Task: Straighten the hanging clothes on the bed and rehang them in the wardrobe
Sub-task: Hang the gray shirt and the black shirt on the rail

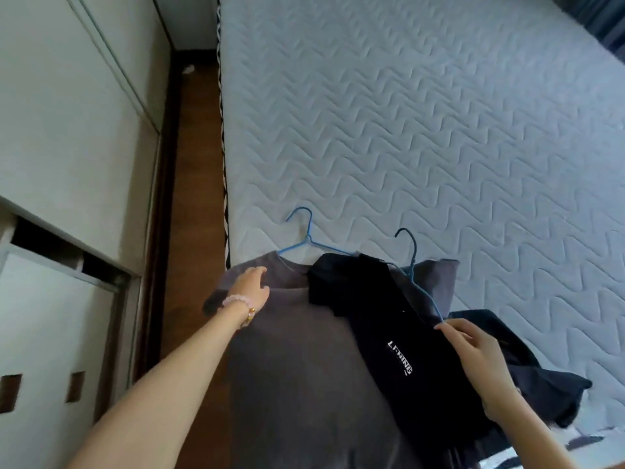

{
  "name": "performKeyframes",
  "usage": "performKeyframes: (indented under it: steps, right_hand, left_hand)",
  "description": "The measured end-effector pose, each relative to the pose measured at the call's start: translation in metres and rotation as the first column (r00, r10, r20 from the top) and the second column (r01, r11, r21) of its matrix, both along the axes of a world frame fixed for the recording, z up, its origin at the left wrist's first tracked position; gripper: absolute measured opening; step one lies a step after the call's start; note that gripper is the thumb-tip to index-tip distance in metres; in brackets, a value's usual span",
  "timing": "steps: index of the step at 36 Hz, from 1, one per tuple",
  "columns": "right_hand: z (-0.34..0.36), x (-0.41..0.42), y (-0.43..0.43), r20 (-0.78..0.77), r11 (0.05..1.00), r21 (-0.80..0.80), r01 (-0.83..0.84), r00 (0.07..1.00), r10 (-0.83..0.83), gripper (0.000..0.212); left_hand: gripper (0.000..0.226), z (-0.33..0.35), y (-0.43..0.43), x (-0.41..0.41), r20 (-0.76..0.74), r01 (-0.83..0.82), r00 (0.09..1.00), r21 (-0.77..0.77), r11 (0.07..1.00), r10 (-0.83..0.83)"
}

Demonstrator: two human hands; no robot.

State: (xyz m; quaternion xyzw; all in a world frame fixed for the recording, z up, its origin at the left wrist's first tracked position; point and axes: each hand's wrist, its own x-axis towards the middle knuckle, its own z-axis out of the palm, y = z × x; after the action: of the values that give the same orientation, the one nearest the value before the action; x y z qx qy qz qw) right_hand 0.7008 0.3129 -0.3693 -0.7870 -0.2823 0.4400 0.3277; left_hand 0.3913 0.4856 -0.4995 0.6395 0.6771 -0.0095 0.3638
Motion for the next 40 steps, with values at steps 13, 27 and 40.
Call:
performKeyframes:
  steps: [13,27,40]
  right_hand:
    - [-0.037,0.046,0.002,-0.007,0.999,0.051,0.001,1.0,0.0,0.021]
    - [-0.024,0.041,0.009,-0.046,1.0,-0.019,0.002,0.999,-0.002,0.019]
    - [0.07,0.032,0.023,-0.039,0.997,0.076,0.012,0.999,-0.009,0.015]
  left_hand:
    - [0.049,-0.078,0.08,0.021,-0.296,0.132,0.944,-0.061,0.989,-0.144]
    - [0.047,-0.062,0.015,-0.028,-0.171,-0.003,0.984,-0.271,0.963,-0.045]
    - [0.024,0.085,-0.029,-0.085,0.099,-0.438,0.897,0.056,0.897,0.432]
